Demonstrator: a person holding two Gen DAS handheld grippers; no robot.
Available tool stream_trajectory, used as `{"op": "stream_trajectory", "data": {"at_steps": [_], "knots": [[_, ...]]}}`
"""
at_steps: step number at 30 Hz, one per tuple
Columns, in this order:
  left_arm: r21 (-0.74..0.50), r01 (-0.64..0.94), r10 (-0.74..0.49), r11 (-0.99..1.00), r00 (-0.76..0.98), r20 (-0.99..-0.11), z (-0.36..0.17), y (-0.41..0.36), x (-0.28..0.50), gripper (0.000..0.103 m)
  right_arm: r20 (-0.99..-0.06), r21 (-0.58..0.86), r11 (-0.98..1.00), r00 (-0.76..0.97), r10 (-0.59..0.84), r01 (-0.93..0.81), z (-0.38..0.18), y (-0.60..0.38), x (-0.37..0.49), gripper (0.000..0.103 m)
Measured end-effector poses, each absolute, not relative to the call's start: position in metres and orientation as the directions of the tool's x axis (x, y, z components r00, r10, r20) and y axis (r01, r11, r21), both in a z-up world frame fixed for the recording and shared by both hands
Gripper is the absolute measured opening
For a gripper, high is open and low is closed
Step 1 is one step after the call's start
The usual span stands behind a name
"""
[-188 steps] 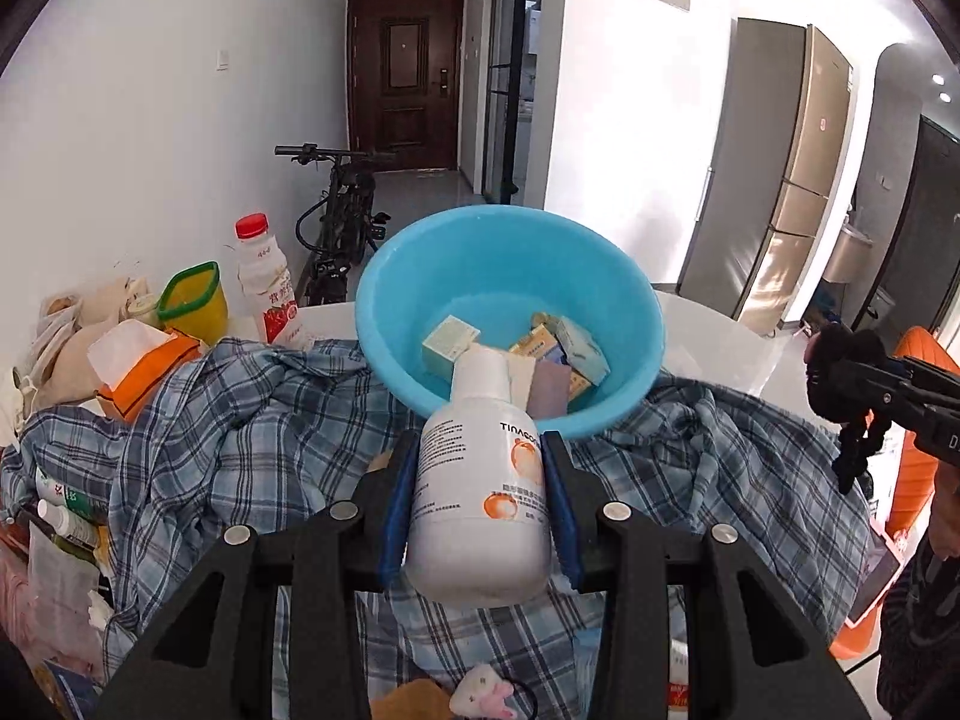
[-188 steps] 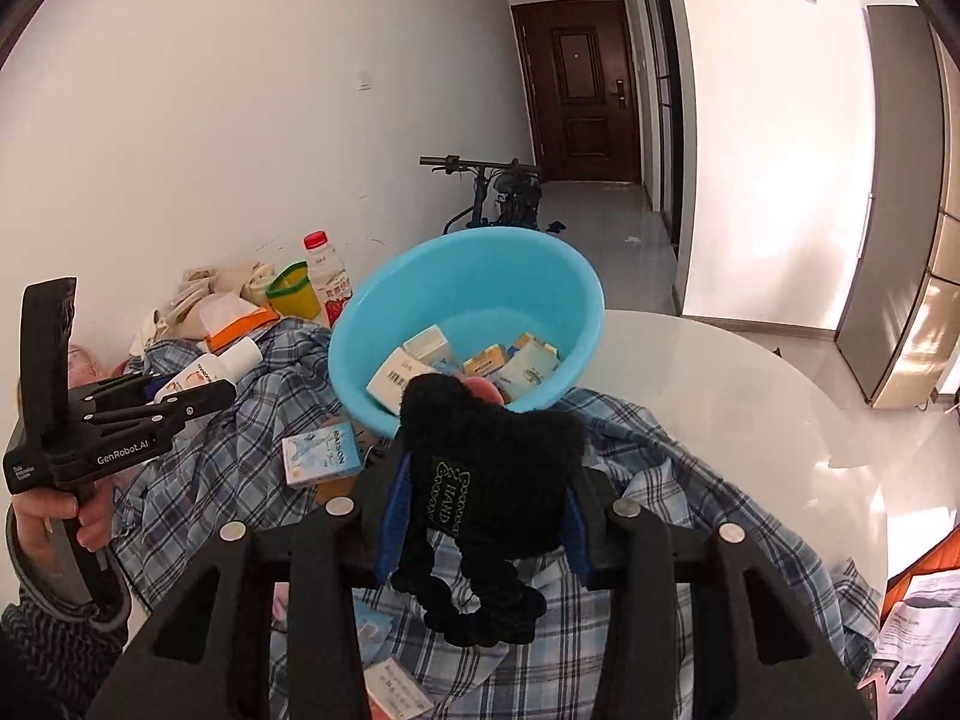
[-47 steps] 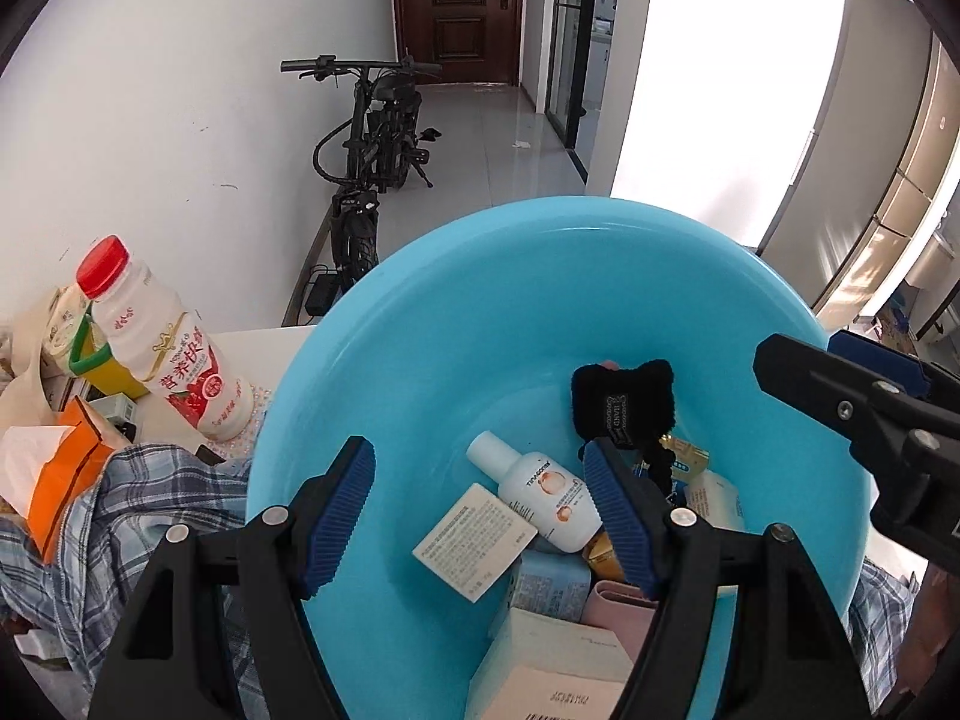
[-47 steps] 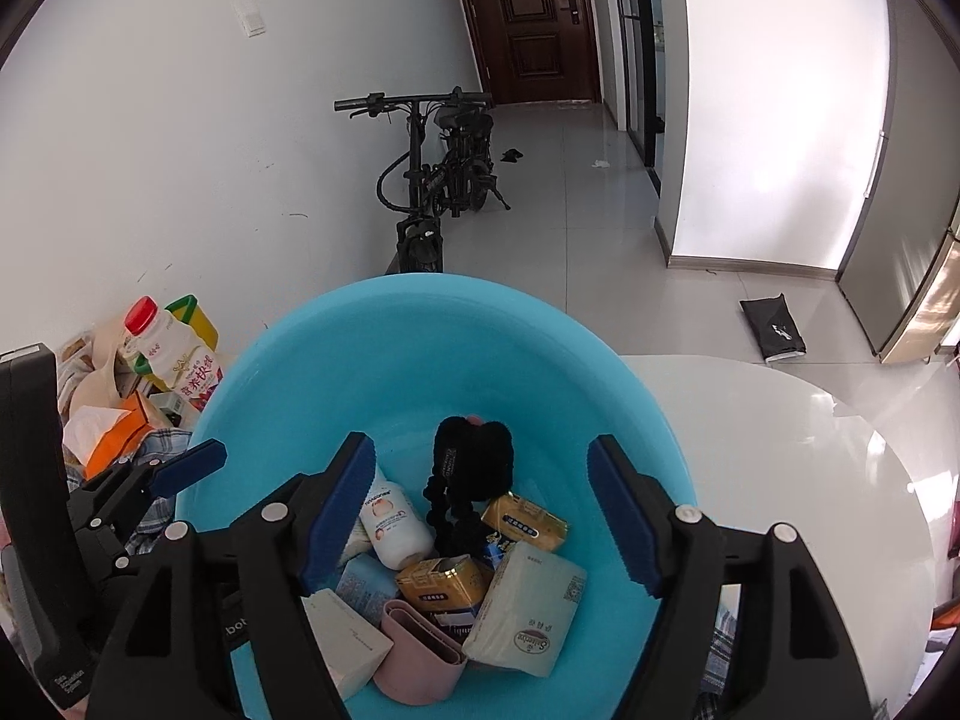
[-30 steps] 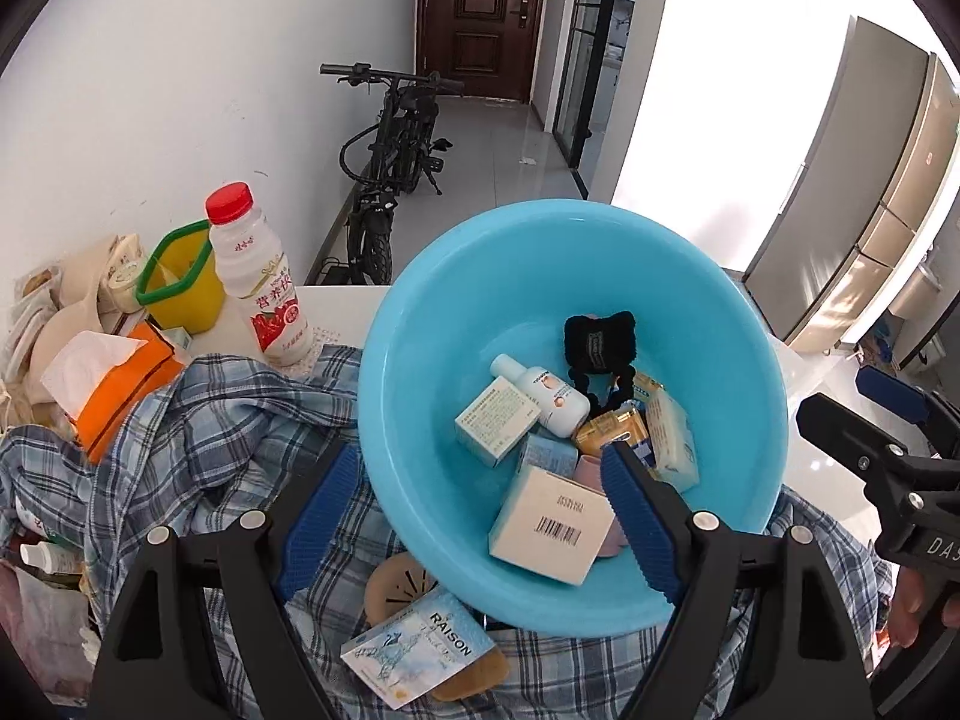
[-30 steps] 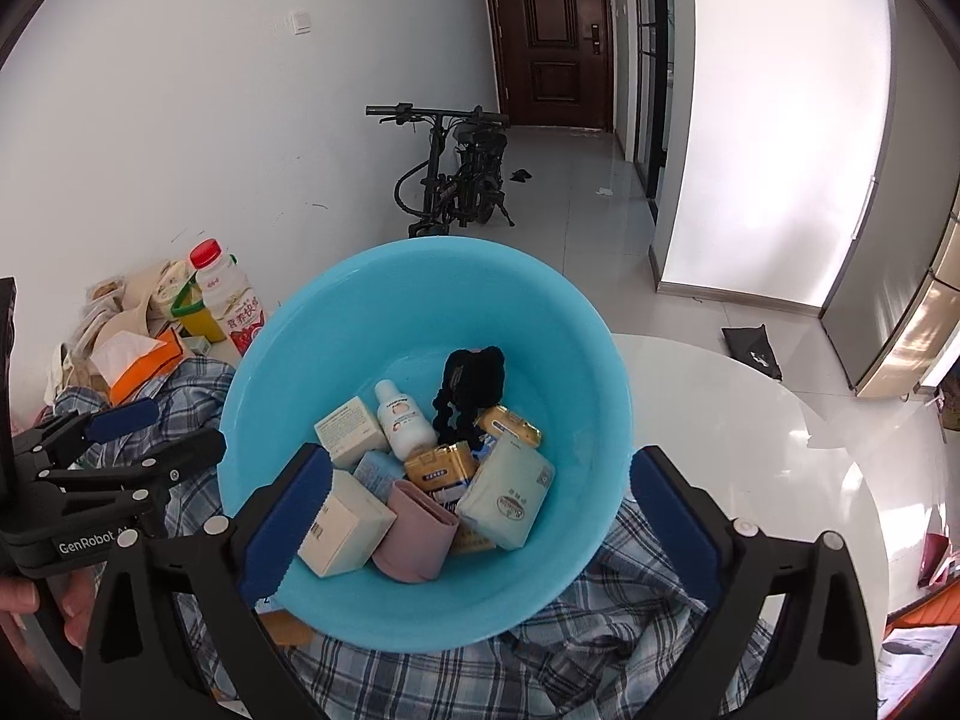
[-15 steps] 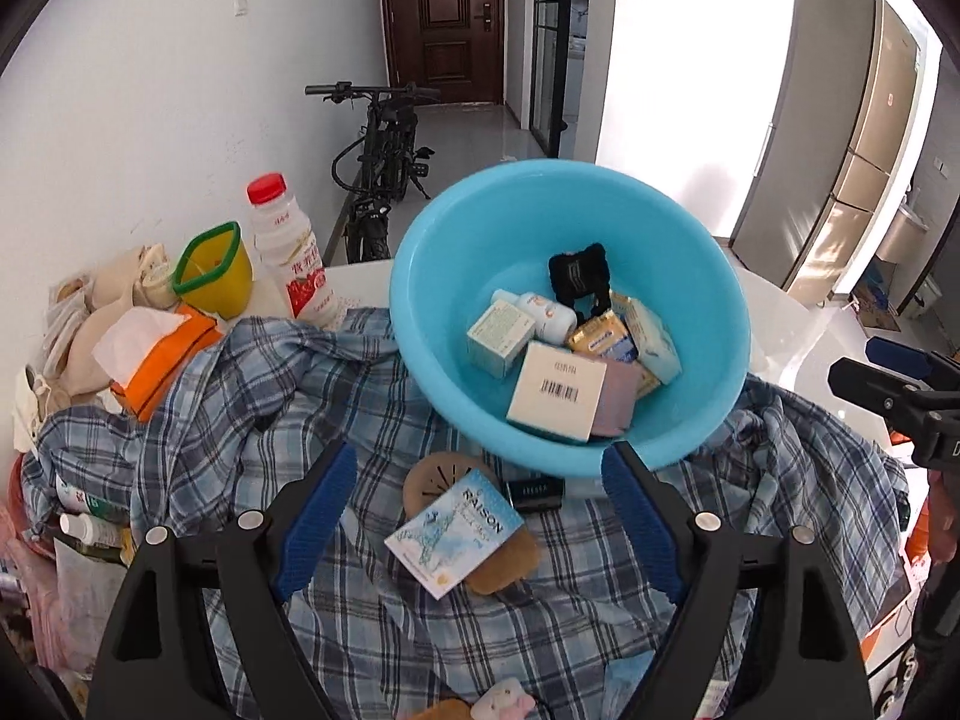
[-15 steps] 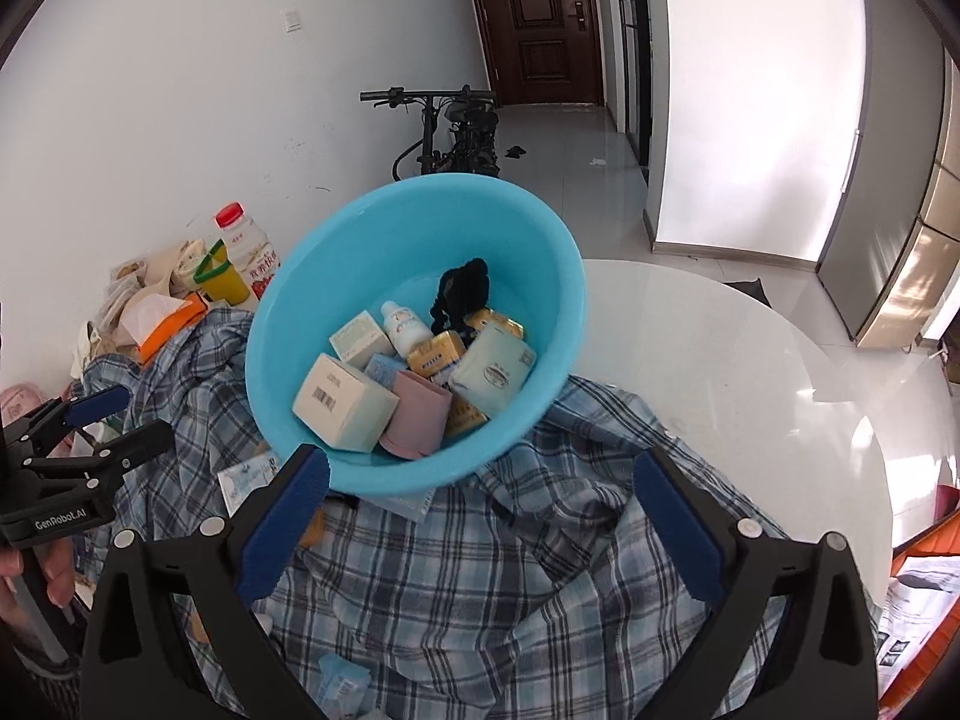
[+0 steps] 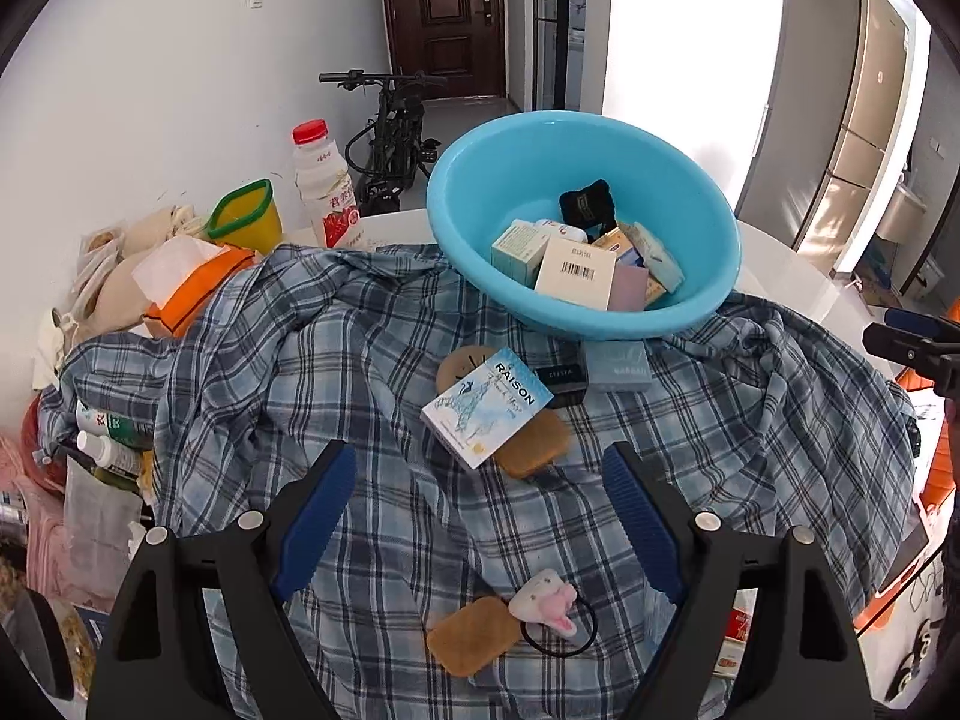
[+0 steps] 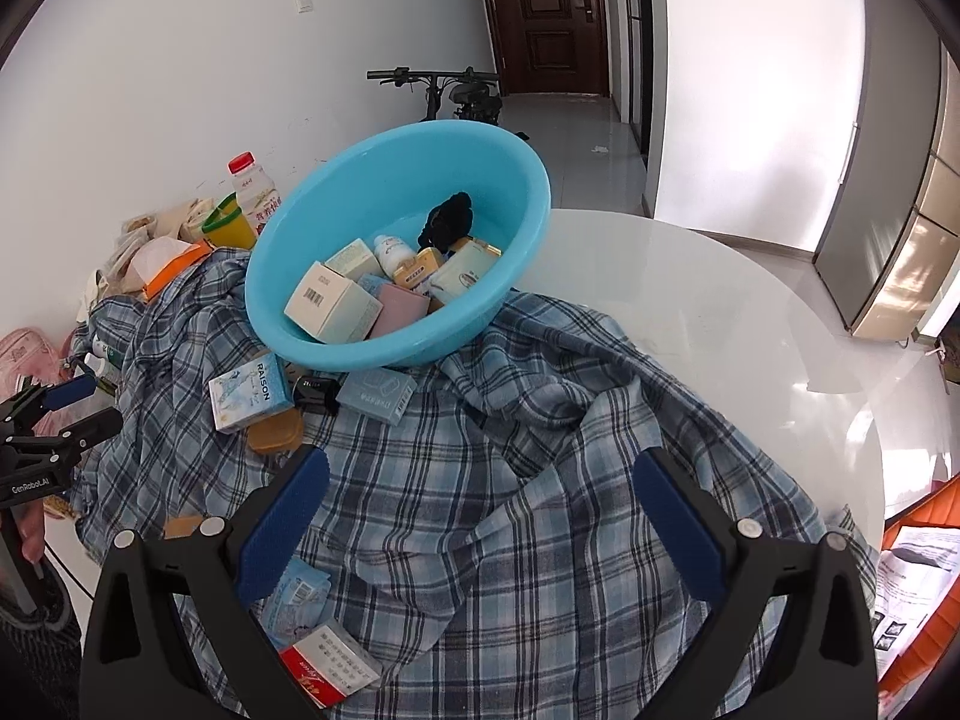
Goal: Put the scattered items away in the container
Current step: 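Withdraw both tools from the basin back over the shirt, then move both tools toward the Liqun box and clear plastic bag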
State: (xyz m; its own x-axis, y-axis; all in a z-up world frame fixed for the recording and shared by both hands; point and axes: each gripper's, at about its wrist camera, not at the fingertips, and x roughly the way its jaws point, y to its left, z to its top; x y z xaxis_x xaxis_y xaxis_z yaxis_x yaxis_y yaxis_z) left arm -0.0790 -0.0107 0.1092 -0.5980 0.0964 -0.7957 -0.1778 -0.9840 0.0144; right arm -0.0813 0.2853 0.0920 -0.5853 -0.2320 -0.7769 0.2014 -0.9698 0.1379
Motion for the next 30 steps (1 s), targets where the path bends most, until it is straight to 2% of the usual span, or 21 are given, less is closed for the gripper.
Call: {"op": "stream_trajectory", "data": {"at_steps": [8, 13, 15, 18, 21, 23, 25, 29, 30], "knots": [[0.029, -0.182, 0.093, -0.983, -0.628, -0.773, 0.107, -0.003, -0.073, 0.086, -0.738, 0.084, -0.974, -0.644, -0.204, 0.212, 0.100, 0.274, -0.071, 0.101], [0.052, -0.174, 0.082, -0.983, -0.681, -0.727, 0.111, 0.004, -0.064, 0.086, -0.689, 0.094, -0.973, -0.691, -0.218, 0.213, 0.106, 0.271, -0.060, 0.101], [0.045, -0.143, 0.076, -0.989, -0.736, -0.673, 0.116, 0.002, -0.055, 0.086, -0.650, 0.092, -0.974, -0.728, -0.218, 0.209, 0.108, 0.270, -0.053, 0.101], [0.031, -0.118, 0.082, -0.993, -0.833, -0.547, 0.127, -0.002, -0.039, 0.086, -0.576, 0.103, -0.975, -0.788, -0.220, 0.197, 0.113, 0.272, -0.043, 0.101], [0.054, -0.089, 0.060, -0.995, -0.916, -0.397, 0.135, -0.004, -0.023, 0.086, -0.472, 0.108, -0.981, -0.860, -0.195, 0.162, 0.120, 0.278, -0.034, 0.101], [0.062, -0.083, 0.058, -0.995, -0.941, -0.335, 0.137, -0.005, -0.016, 0.086, -0.406, 0.125, -0.979, -0.892, -0.199, 0.161, 0.125, 0.283, -0.028, 0.102], [0.052, -0.089, 0.068, -0.995, -0.949, -0.307, 0.138, -0.008, -0.013, 0.087, -0.355, 0.143, -0.975, -0.910, -0.213, 0.172, 0.130, 0.286, -0.022, 0.102], [0.002, -0.089, 0.084, -0.996, -0.953, -0.290, 0.133, -0.014, -0.010, 0.102, -0.301, 0.145, -0.974, -0.929, -0.214, 0.177, 0.130, 0.286, -0.013, 0.102], [-0.009, -0.086, 0.085, -0.996, -0.954, -0.287, 0.131, -0.015, -0.009, 0.102, -0.295, 0.139, -0.974, -0.932, -0.212, 0.177, 0.129, 0.285, -0.012, 0.102]]}}
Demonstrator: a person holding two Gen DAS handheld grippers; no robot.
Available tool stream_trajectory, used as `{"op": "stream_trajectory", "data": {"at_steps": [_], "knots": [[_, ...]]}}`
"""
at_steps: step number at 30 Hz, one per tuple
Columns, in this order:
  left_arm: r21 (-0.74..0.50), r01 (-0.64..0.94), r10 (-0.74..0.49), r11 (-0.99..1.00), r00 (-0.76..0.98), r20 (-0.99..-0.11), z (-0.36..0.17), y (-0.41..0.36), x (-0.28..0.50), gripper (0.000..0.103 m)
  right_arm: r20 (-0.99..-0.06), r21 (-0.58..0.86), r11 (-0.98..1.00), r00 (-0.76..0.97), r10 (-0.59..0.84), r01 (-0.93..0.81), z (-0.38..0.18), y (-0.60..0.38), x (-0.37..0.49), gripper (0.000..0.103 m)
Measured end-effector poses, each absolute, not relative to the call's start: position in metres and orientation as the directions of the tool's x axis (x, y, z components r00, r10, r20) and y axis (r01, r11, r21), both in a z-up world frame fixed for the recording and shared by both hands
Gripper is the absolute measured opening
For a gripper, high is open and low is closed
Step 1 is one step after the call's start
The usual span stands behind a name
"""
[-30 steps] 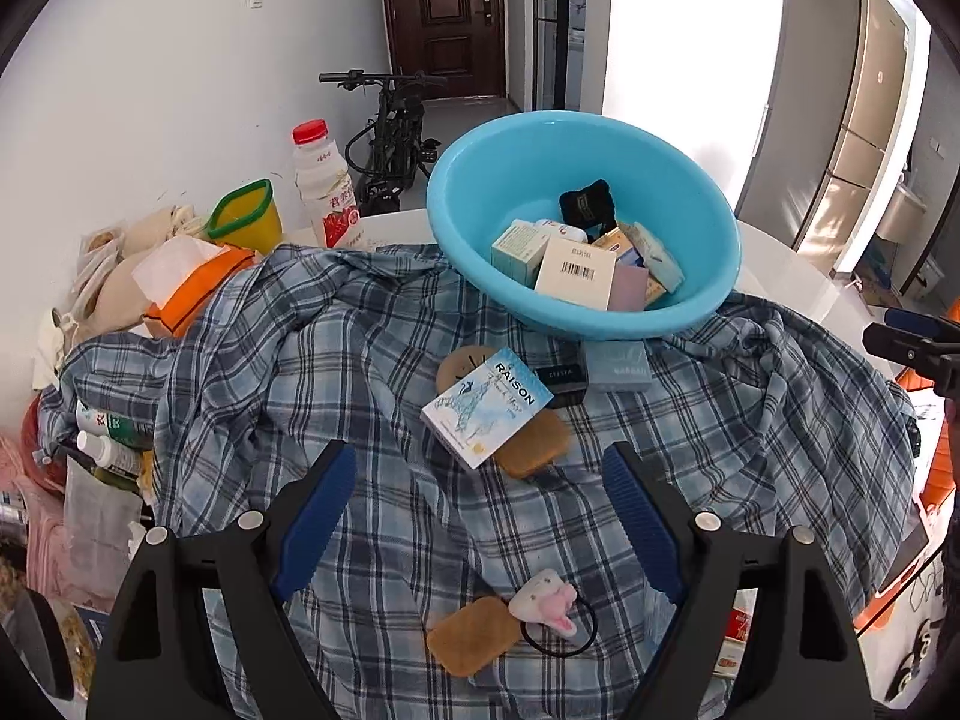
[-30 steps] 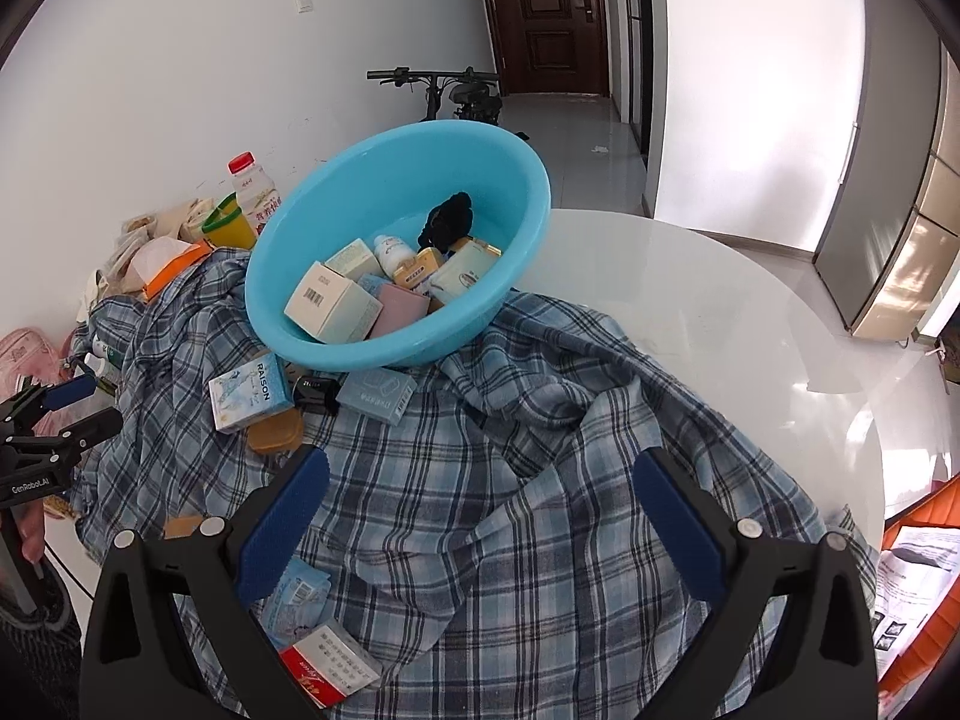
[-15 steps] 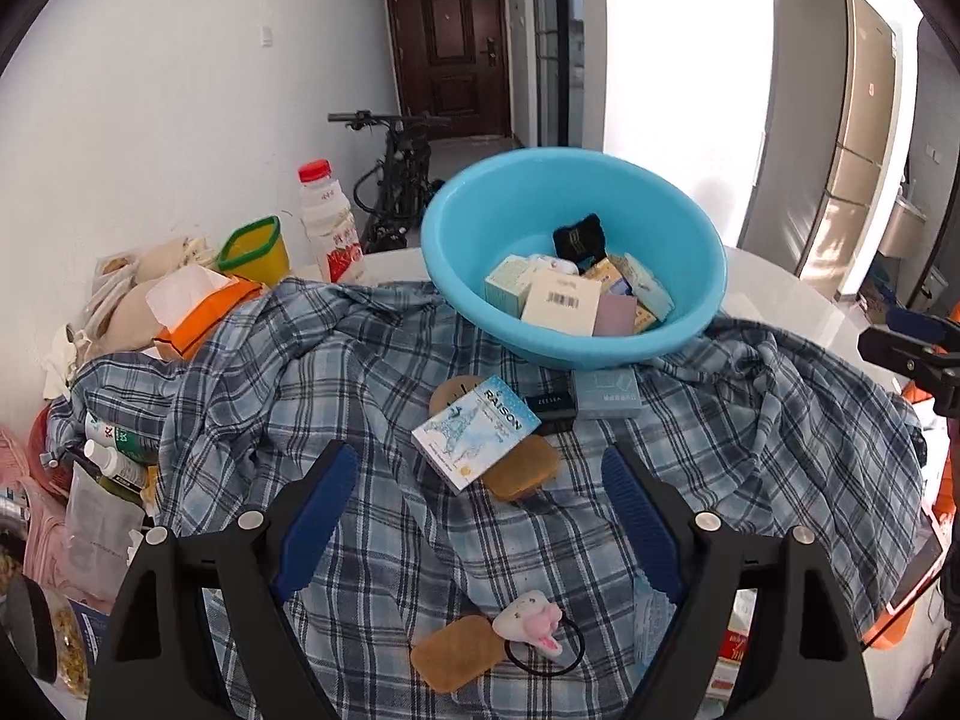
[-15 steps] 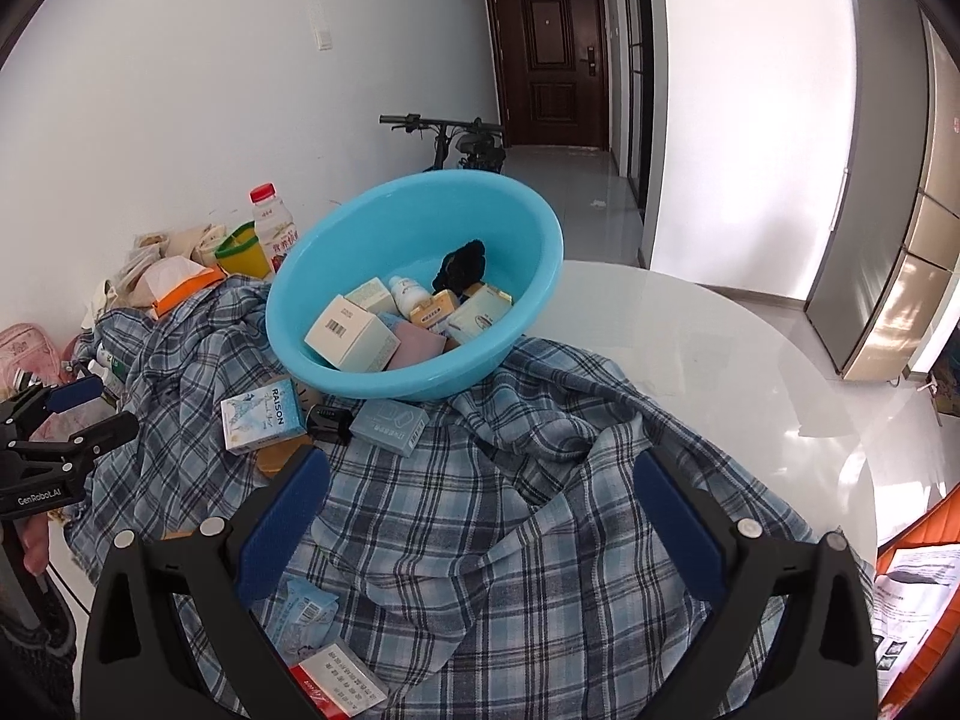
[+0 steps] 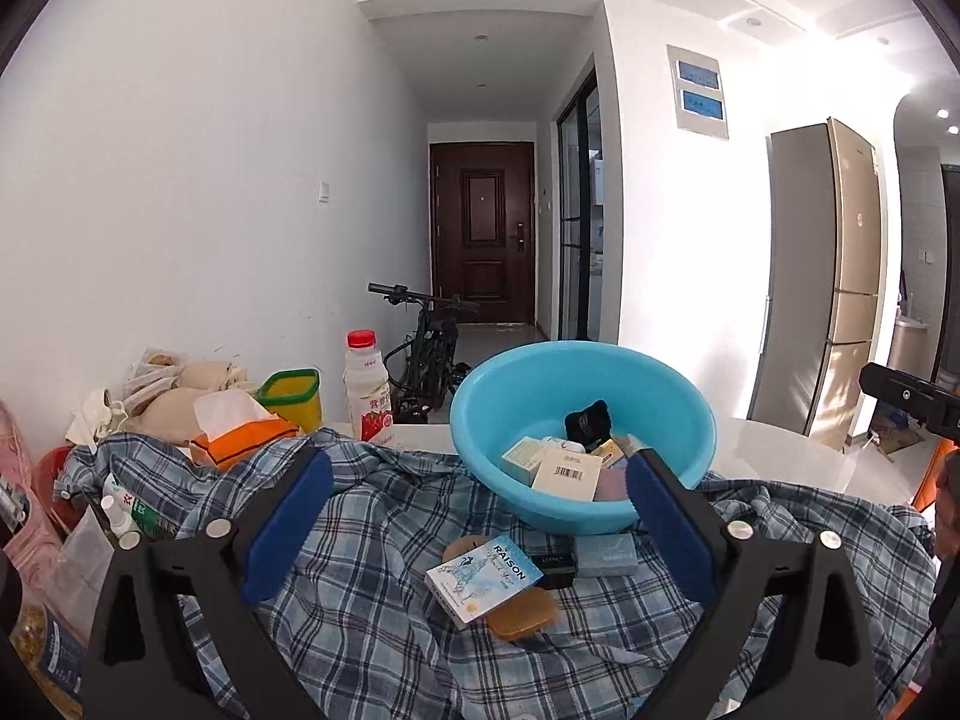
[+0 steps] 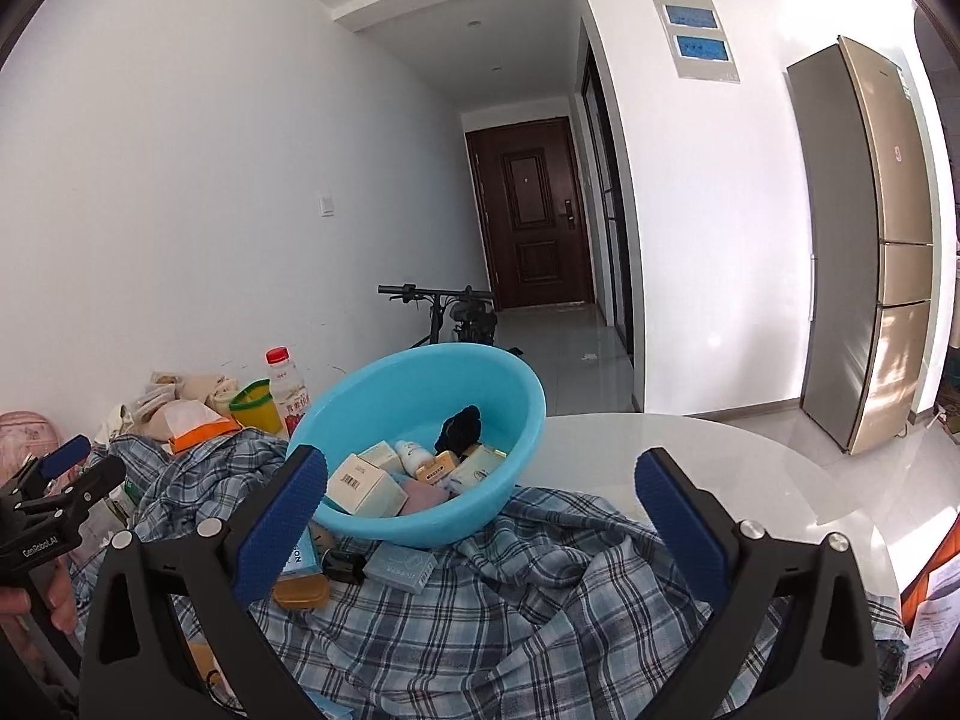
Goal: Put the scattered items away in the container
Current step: 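Move both tools toward the Liqun box and clear plastic bag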
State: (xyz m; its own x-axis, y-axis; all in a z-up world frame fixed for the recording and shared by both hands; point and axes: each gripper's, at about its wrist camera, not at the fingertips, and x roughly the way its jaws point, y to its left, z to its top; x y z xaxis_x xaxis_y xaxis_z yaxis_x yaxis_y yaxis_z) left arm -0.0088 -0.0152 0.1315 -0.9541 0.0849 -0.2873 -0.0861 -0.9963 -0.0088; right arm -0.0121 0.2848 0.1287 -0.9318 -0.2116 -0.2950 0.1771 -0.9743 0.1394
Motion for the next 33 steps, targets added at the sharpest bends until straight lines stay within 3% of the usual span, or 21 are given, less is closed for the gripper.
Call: {"op": "stream_trajectory", "data": {"at_steps": [9, 15, 22, 29, 33], "knots": [[-0.042, -0.082, 0.090, -0.996, -0.961, -0.260, 0.112, -0.019, 0.001, 0.103, -0.224, 0.012, -0.982, -0.956, -0.187, 0.189, 0.104, 0.264, 0.009, 0.102], [-0.021, -0.082, 0.084, -0.996, -0.954, -0.289, 0.099, -0.014, 0.000, 0.103, -0.270, -0.025, -0.975, -0.940, -0.207, 0.222, 0.091, 0.249, 0.011, 0.102], [0.028, -0.116, 0.094, -0.993, -0.902, -0.422, 0.082, -0.005, -0.006, 0.103, -0.388, -0.002, -0.968, -0.892, -0.231, 0.252, 0.077, 0.246, 0.010, 0.102], [0.070, -0.205, 0.105, -0.976, -0.728, -0.677, 0.042, -0.001, -0.008, 0.103, -0.676, 0.083, -0.933, -0.668, -0.312, 0.351, 0.038, 0.239, 0.002, 0.102], [0.102, -0.279, 0.105, -0.955, -0.637, -0.763, 0.019, 0.005, 0.002, 0.103, -0.761, 0.152, -0.908, -0.540, -0.360, 0.390, 0.015, 0.238, 0.007, 0.102]]}}
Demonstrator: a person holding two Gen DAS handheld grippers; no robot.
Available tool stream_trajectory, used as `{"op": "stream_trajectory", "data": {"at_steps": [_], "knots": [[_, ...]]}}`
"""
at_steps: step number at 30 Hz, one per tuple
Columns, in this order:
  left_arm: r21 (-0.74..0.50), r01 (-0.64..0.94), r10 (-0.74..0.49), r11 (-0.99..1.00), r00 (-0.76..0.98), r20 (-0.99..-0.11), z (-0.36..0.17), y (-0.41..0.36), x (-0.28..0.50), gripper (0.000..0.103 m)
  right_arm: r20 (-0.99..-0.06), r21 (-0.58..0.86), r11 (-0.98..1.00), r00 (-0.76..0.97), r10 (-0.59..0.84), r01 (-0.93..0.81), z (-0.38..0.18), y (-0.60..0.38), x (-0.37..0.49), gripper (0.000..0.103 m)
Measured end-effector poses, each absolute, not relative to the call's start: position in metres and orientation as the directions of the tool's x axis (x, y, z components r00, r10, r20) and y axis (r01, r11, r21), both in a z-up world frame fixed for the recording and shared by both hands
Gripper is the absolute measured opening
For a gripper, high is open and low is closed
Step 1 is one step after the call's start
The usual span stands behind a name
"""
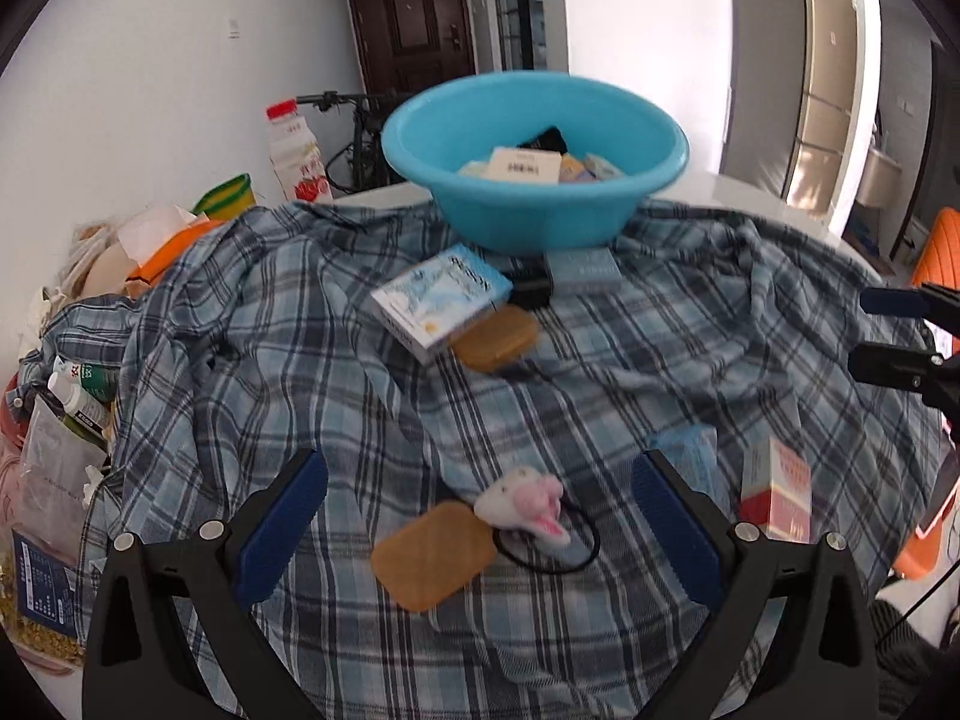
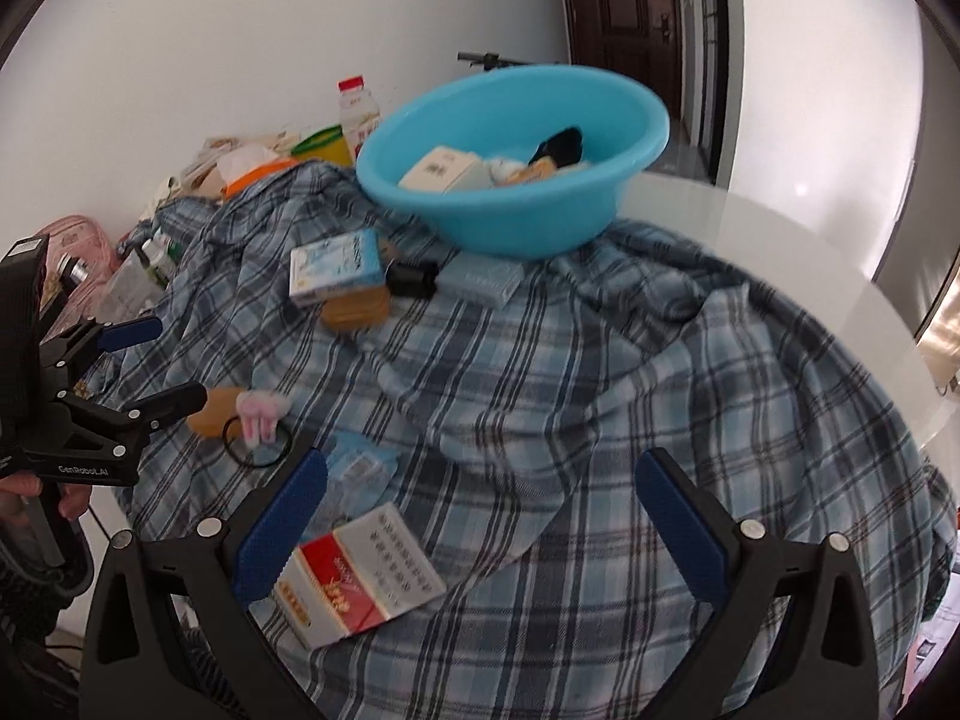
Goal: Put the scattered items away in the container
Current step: 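Move both tools toward the Liqun box and clear plastic bag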
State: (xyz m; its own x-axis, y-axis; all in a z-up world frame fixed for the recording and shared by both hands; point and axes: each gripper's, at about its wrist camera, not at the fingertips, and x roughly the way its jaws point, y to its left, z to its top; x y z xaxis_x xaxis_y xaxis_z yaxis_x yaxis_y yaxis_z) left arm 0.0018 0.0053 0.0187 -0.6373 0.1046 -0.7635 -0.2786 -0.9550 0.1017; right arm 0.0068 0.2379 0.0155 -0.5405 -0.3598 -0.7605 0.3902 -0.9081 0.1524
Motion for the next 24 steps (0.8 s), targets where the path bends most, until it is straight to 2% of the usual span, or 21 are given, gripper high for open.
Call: {"op": "stream_trajectory", "data": {"at_steps": [2, 7, 10, 13, 19, 24], "knots": [[0.099, -0.329, 0.123, -0.939, -0.593, -0.796, 0.009, 0.010, 0.009, 0.103, -0.777, 0.162, -0.896, -0.506, -0.375, 0.414, 0.008, 0.236, 0.012, 0.102], [0.010, -0.482, 0.259, -0.876, -0.489, -0.833, -0.001, 0.022, 0.032, 0.102, -0.784, 0.142, -0.824, -0.446, -0.432, 0.548, -0.003, 0.222, 0.031, 0.102], [0.033, -0.530, 0.261, -0.847, -0.468, -0.844, -0.006, 0.029, 0.035, 0.102, -0.793, 0.092, -0.768, -0.420, -0.442, 0.634, -0.009, 0.211, 0.041, 0.102], [0.043, -0.541, 0.245, -0.840, -0.450, -0.859, -0.010, 0.032, 0.031, 0.102, -0.808, 0.068, -0.726, -0.389, -0.442, 0.685, -0.013, 0.203, 0.045, 0.102], [0.015, -0.520, 0.249, -0.854, -0.435, -0.865, -0.014, 0.032, 0.025, 0.102, -0.821, 0.138, -0.711, -0.322, -0.471, 0.689, -0.026, 0.200, 0.039, 0.102], [0.005, -0.506, 0.245, -0.862, -0.426, -0.871, -0.018, 0.028, 0.023, 0.103, -0.836, 0.144, -0.711, -0.301, -0.459, 0.688, -0.037, 0.197, 0.034, 0.102]]}}
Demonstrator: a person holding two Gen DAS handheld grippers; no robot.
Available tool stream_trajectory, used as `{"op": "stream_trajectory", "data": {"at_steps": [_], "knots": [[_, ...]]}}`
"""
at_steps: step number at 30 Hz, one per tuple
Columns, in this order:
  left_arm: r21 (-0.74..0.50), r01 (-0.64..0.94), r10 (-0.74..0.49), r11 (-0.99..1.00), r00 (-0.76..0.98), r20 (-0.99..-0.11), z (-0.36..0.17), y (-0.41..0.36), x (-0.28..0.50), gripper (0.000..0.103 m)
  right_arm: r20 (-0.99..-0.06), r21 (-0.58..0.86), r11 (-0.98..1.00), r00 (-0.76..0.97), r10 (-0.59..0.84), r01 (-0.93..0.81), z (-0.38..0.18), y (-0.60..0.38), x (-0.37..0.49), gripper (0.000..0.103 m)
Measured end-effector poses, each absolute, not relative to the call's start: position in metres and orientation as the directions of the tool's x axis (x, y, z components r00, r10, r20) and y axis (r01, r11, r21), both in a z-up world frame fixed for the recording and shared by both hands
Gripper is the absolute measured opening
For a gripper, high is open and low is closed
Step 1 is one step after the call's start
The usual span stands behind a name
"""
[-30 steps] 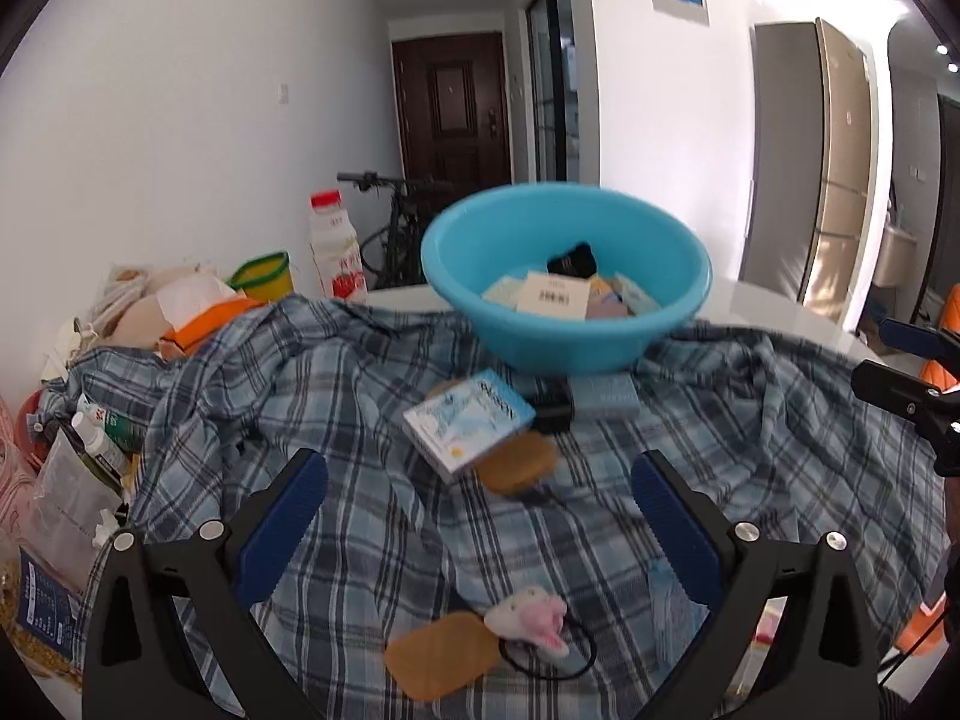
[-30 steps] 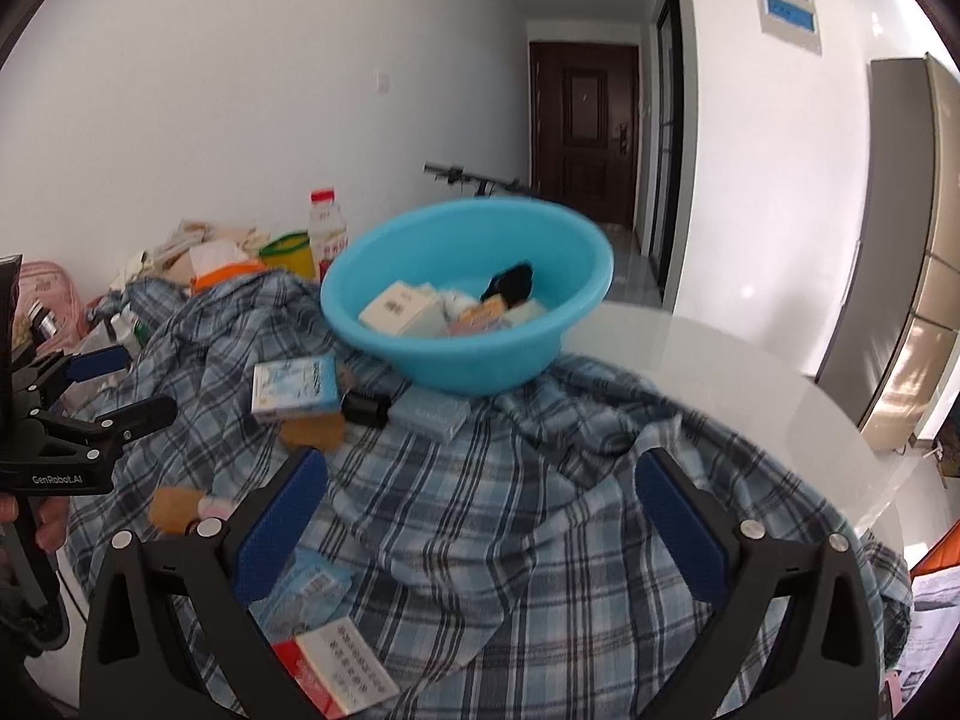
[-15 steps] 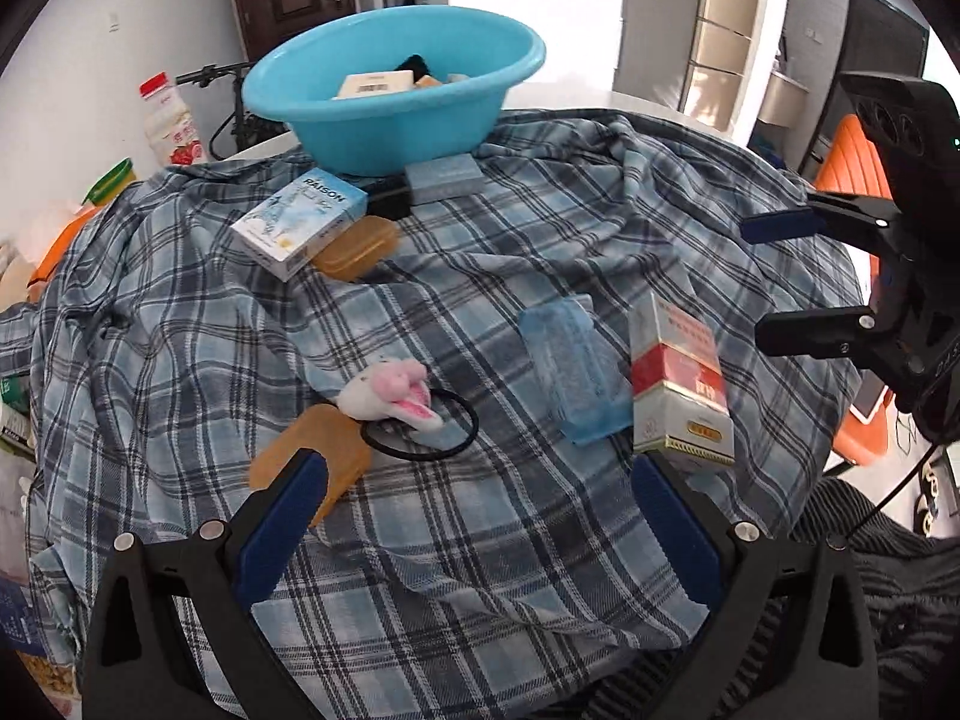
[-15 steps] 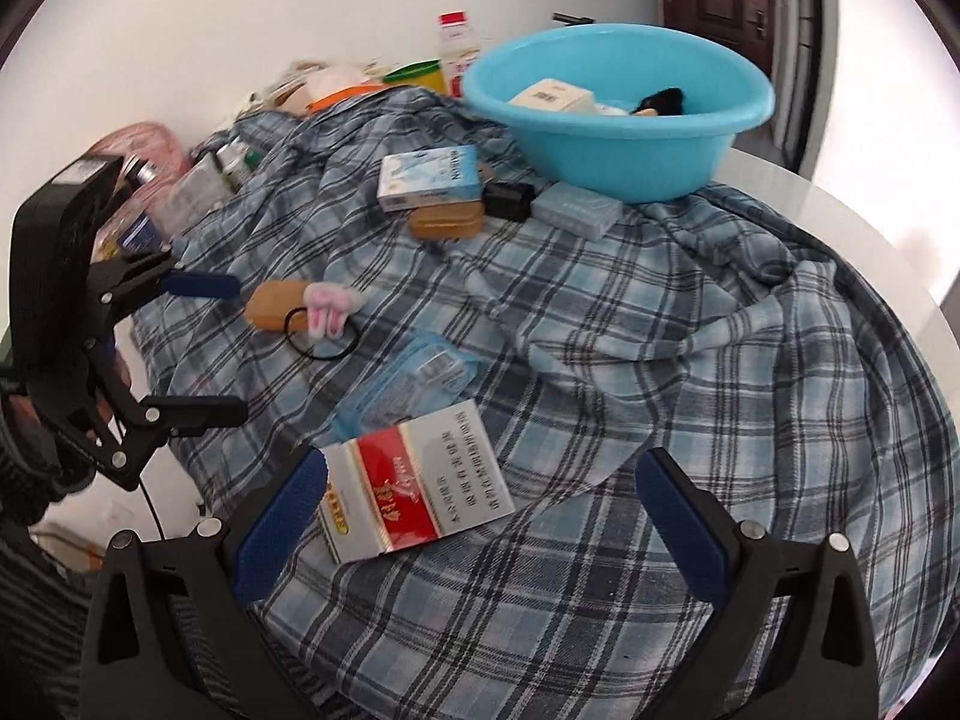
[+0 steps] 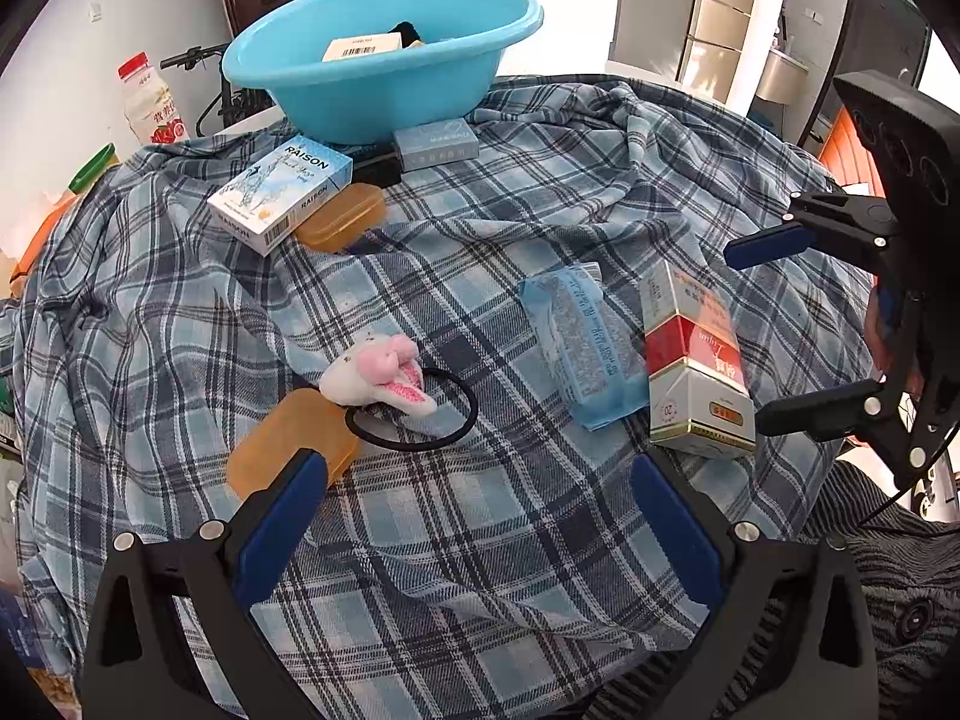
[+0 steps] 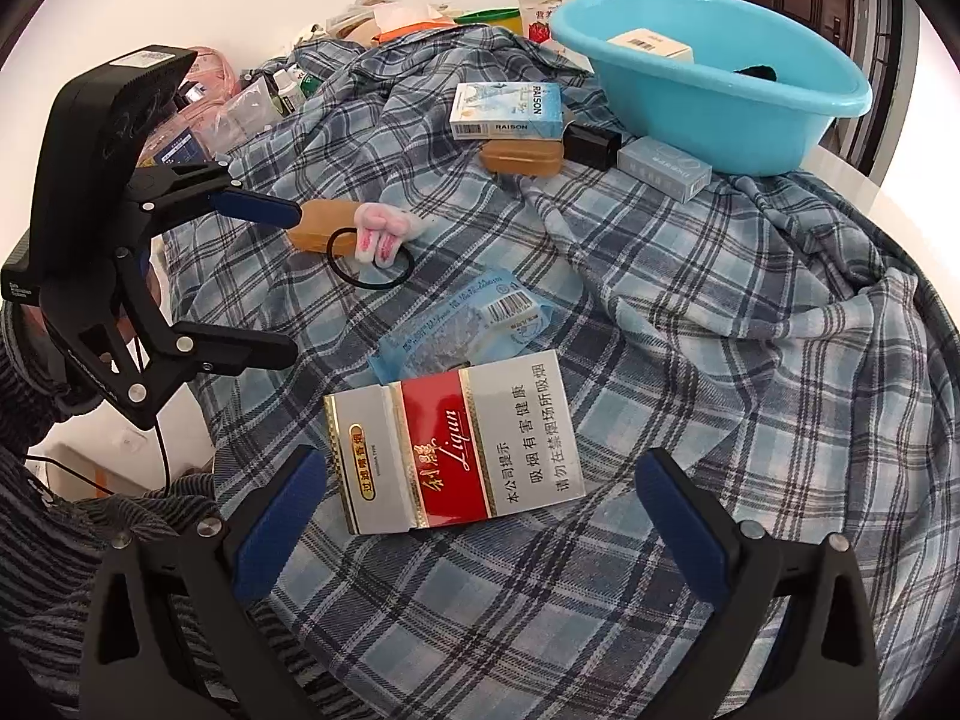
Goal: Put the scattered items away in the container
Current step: 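Move both tools toward the Liqun box and clear plastic bag, then grasp the Liqun cigarette box with the right tool while the left tool grasps the clear bag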
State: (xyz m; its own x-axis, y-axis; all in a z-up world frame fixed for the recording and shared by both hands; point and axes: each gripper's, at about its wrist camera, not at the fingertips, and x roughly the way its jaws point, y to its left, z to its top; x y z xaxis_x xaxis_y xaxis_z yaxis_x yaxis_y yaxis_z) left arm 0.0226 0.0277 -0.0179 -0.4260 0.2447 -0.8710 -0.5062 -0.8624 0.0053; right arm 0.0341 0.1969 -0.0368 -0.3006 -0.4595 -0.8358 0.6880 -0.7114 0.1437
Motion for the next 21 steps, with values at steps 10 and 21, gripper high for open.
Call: {"op": "stream_trajectory", "data": {"at_steps": [10, 21], "knots": [[-0.013, -0.522, 0.274, -0.853, -0.427, -0.862, -0.019, 0.038, 0.016, 0.103, -0.834, 0.340, -0.719, -0.159, -0.529, 0.607, -0.048, 0.201, 0.041, 0.102], [-0.039, -0.587, 0.290, -0.809, -0.339, -0.895, -0.040, 0.070, 0.021, 0.102, -0.805, 0.431, -0.740, -0.151, -0.574, 0.517, -0.056, 0.211, 0.029, 0.102]]}}
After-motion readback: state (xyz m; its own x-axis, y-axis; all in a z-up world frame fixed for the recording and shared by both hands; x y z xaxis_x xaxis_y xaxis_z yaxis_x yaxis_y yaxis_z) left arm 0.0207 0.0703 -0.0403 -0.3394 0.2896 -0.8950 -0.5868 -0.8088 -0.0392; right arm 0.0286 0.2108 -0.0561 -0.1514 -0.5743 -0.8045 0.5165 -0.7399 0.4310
